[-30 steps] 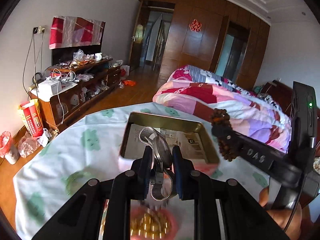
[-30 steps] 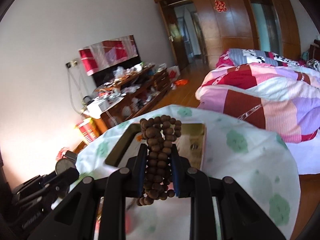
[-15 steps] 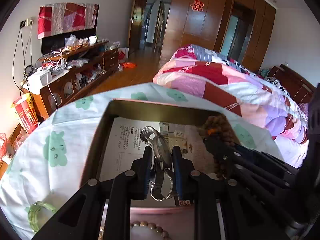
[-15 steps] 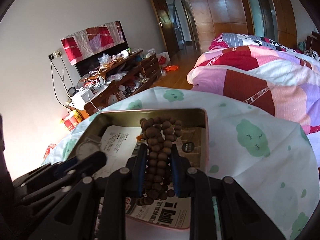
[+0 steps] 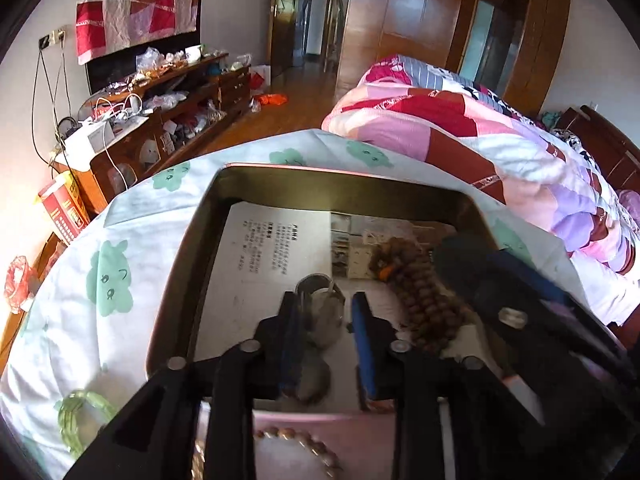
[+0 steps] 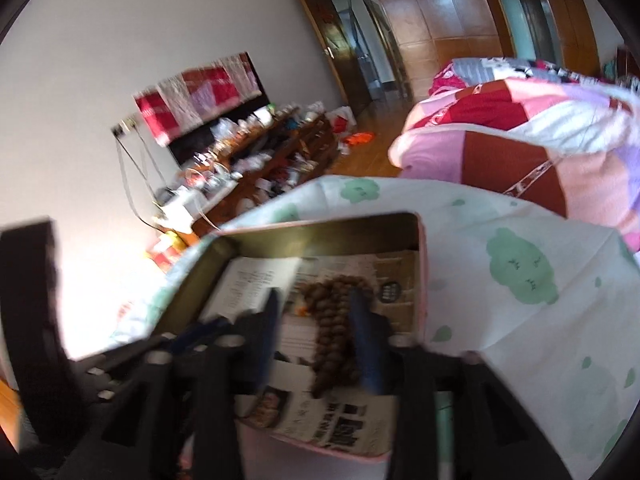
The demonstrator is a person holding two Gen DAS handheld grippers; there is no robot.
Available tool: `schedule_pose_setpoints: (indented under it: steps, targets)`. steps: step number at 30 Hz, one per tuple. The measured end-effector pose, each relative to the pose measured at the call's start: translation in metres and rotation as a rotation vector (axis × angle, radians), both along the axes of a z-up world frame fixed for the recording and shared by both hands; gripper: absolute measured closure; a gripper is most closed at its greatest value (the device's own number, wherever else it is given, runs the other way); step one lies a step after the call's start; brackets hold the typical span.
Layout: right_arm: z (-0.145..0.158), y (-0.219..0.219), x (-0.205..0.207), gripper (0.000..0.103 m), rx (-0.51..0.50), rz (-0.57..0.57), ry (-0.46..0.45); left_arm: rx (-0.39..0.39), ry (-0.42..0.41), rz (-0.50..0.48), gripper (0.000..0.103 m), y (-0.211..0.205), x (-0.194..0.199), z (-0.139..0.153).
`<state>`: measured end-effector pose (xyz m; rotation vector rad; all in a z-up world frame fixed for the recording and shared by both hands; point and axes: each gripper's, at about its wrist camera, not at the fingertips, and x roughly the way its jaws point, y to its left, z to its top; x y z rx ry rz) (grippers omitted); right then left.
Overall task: Organize jewelry
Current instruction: 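Open the left gripper to drop the watch into the tin while the right drops the beads, then move the right gripper to the silver bangle while the left moves to the gold bead strand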
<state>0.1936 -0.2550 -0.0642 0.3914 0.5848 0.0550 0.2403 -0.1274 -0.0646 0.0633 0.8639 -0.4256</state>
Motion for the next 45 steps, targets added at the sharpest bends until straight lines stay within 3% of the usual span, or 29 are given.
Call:
schedule_pose_setpoints:
  steps: [2,4,6,10,16,24,29,38,43,45]
  targets:
    - [0.013,-0.001,-0.014,0.012,0.009,-0.032,-0.085,-0.006,-0.037,0.012,0.052,0.0,-0.01,0.013]
    - [0.027,0.0,-0.025,0.011,-0.011,-0.045,-0.117,0.001,-0.09,0.035,0.038,0.001,-0.025,0.026]
    - [0.04,0.0,-0.042,0.011,-0.037,-0.057,-0.136,0.016,-0.147,0.051,0.036,0.003,-0.042,0.034]
    - [0.044,0.0,-0.085,0.001,-0.104,-0.148,-0.169,0.094,-0.189,0.089,0.036,0.015,-0.072,0.033]
    - [0.034,0.014,-0.115,0.001,-0.166,-0.209,-0.159,0.065,-0.183,0.168,0.036,0.051,-0.093,0.026]
    - [0.032,0.041,-0.133,0.001,-0.297,-0.259,-0.208,0.134,-0.304,0.261,0.036,0.085,-0.117,0.028]
    - [0.032,0.054,-0.135,0.001,-0.362,-0.246,-0.22,0.172,-0.376,0.301,0.036,0.103,-0.13,0.026]
    - [0.03,0.067,-0.146,0.001,-0.388,-0.2,-0.234,0.047,-0.344,0.382,0.036,0.148,-0.148,0.017]
    - [0.028,0.073,-0.144,0.002,-0.365,-0.128,-0.2,0.129,-0.351,0.382,0.036,0.149,-0.16,0.003]
    - [0.025,0.075,-0.143,0.014,-0.341,-0.093,-0.176,0.146,-0.319,0.375,0.036,0.15,-0.163,-0.011]
